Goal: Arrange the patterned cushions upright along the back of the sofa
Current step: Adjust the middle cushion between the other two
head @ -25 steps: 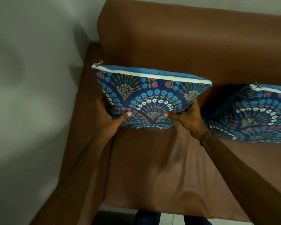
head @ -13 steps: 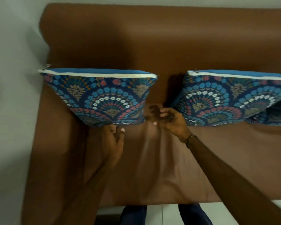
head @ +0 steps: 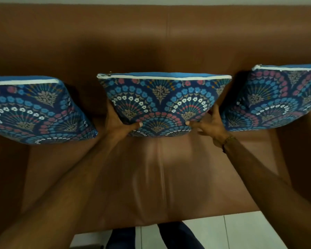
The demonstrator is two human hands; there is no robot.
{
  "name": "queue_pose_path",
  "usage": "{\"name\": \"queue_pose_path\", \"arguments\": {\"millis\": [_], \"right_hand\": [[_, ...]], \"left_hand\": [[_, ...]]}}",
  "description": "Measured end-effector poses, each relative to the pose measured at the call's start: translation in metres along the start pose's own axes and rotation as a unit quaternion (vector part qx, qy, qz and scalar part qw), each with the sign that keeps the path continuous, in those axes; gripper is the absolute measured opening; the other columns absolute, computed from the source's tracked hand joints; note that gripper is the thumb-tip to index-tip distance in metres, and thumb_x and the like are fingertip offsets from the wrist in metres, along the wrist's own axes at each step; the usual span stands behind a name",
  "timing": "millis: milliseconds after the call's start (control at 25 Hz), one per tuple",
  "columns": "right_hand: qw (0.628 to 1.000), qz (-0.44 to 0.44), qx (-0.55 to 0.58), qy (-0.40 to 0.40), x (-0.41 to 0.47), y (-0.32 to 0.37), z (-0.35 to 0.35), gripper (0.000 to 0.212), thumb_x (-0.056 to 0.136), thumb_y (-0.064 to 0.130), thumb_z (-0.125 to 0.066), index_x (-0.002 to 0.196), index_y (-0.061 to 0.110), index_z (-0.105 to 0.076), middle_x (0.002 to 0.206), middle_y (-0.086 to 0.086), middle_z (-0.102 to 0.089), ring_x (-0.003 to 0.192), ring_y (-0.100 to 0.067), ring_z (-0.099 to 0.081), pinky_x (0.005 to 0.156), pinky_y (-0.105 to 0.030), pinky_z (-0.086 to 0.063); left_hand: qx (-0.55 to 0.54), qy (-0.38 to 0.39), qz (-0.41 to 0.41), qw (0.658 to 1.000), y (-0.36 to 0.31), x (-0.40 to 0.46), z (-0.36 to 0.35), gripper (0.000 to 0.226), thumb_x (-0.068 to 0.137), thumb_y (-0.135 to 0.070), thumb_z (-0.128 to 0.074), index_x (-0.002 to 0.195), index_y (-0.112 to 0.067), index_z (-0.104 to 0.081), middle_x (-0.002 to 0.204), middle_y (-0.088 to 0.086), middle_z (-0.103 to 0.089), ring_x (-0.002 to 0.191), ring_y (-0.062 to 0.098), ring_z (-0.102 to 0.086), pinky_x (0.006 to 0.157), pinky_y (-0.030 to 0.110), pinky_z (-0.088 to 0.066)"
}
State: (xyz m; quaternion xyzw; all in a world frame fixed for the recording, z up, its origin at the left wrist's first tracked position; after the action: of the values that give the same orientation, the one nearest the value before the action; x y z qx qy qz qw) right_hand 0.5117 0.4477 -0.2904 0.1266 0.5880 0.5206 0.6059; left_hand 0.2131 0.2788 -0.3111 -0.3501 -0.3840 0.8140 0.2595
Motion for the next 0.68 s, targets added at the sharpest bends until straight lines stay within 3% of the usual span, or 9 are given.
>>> {"name": "queue_pose_path", "arguments": {"millis": [120,200,280,360,480,520,560,640,680], "right_hand": [[0.999,0.044,0.005,-0.002,0.008,0.02,-0.004,0.082,0.079,-0.012,-0.085,0.14,0.02,-0.041,0.108,0.018,-0.059,0.107,-0.016,-0.067,0.077,-0.041,-0.066],[0.997,0.068,0.017,-0.023,0.008,0.018,0.005,0.074,0.081,-0.011,-0.083,0.135,0.021,-0.043,0.109,0.019,-0.061,0.092,0.0,-0.069,0.069,-0.03,-0.066],[0.997,0.068,0.026,-0.033,0.006,0.006,0.012,0.072,0.083,-0.008,-0.083,0.131,0.027,-0.042,0.109,0.023,-0.061,0.086,0.007,-0.068,0.079,-0.036,-0.066],[0.998,0.05,0.015,-0.033,0.009,-0.011,0.012,0.078,0.082,-0.004,-0.085,0.138,0.027,-0.04,0.112,0.026,-0.059,0.091,0.007,-0.066,0.088,-0.042,-0.063],[0.999,0.034,0.021,-0.034,0.015,-0.027,0.016,0.094,0.081,0.0,-0.088,0.154,0.024,-0.034,0.115,0.03,-0.056,0.093,0.009,-0.068,0.084,-0.033,-0.065],[0.999,0.022,0.031,-0.033,0.015,-0.033,0.018,0.095,0.082,0.0,-0.088,0.156,0.024,-0.034,0.114,0.027,-0.057,0.096,0.004,-0.069,0.083,-0.031,-0.065],[0.999,0.006,0.033,-0.033,0.014,-0.042,0.021,0.093,0.082,0.001,-0.087,0.156,0.023,-0.035,0.11,0.019,-0.06,0.099,-0.008,-0.07,0.085,-0.032,-0.064],[0.998,-0.029,0.033,-0.038,0.014,-0.062,0.033,0.078,0.086,-0.001,-0.083,0.15,0.022,-0.045,0.108,-0.004,-0.066,0.1,-0.03,-0.069,0.089,-0.037,-0.063],[0.998,-0.035,0.016,-0.051,0.015,-0.071,0.045,0.067,0.086,-0.002,-0.08,0.14,0.028,-0.054,0.114,-0.006,-0.069,0.105,-0.033,-0.07,0.093,-0.044,-0.063]], "left_hand": [[-0.015,-0.036,0.027,0.999,-0.001,0.0,-0.017,0.106,0.074,-0.024,-0.096,0.158,-0.008,-0.034,0.154,0.005,-0.051,0.139,0.019,-0.05,0.1,0.012,-0.036],[-0.032,-0.017,0.032,0.999,0.007,0.001,-0.03,0.101,0.076,-0.031,-0.094,0.157,-0.011,-0.037,0.155,0.006,-0.051,0.136,0.015,-0.05,0.103,0.014,-0.038],[-0.031,0.02,0.028,0.999,0.013,0.004,-0.041,0.113,0.069,-0.058,-0.09,0.159,-0.017,-0.037,0.158,0.001,-0.05,0.139,0.012,-0.049,0.101,0.007,-0.039],[-0.035,0.01,0.017,0.999,0.017,0.007,-0.047,0.132,0.055,-0.083,-0.082,0.16,-0.019,-0.034,0.158,-0.003,-0.049,0.139,0.008,-0.047,0.095,-0.006,-0.035],[-0.042,-0.067,0.011,0.997,0.011,-0.013,-0.049,0.126,0.063,-0.067,-0.085,0.161,-0.015,-0.026,0.159,0.004,-0.045,0.137,0.006,-0.043,0.097,-0.01,-0.03],[-0.031,-0.101,0.003,0.994,0.009,-0.027,-0.048,0.112,0.069,-0.06,-0.083,0.156,-0.013,-0.031,0.153,0.011,-0.051,0.134,0.012,-0.049,0.102,-0.004,-0.035],[-0.013,-0.133,-0.014,0.991,0.005,-0.041,-0.05,0.09,0.076,-0.052,-0.08,0.146,-0.015,-0.039,0.138,0.016,-0.06,0.124,0.02,-0.059,0.105,0.01,-0.048],[0.016,-0.14,-0.053,0.989,-0.011,-0.067,-0.073,0.05,0.086,-0.036,-0.074,0.124,-0.017,-0.047,0.107,0.015,-0.064,0.097,0.03,-0.068,0.089,0.047,-0.062],[0.027,-0.115,-0.071,0.99,-0.022,-0.076,-0.092,0.04,0.088,-0.025,-0.074,0.119,-0.015,-0.051,0.099,0.014,-0.063,0.09,0.03,-0.067,0.083,0.053,-0.061]]}}
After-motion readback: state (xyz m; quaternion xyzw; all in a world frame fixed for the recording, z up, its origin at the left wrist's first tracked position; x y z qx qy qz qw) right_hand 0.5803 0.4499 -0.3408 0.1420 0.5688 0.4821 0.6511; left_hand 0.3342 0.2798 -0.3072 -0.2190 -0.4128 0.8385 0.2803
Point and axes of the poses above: each hand's wrist, its own x-axis towards the middle knuckle, its own z-axis out of the back of the hand, y = z × x, the point moved 8 cm from there along x, towards the middle knuckle
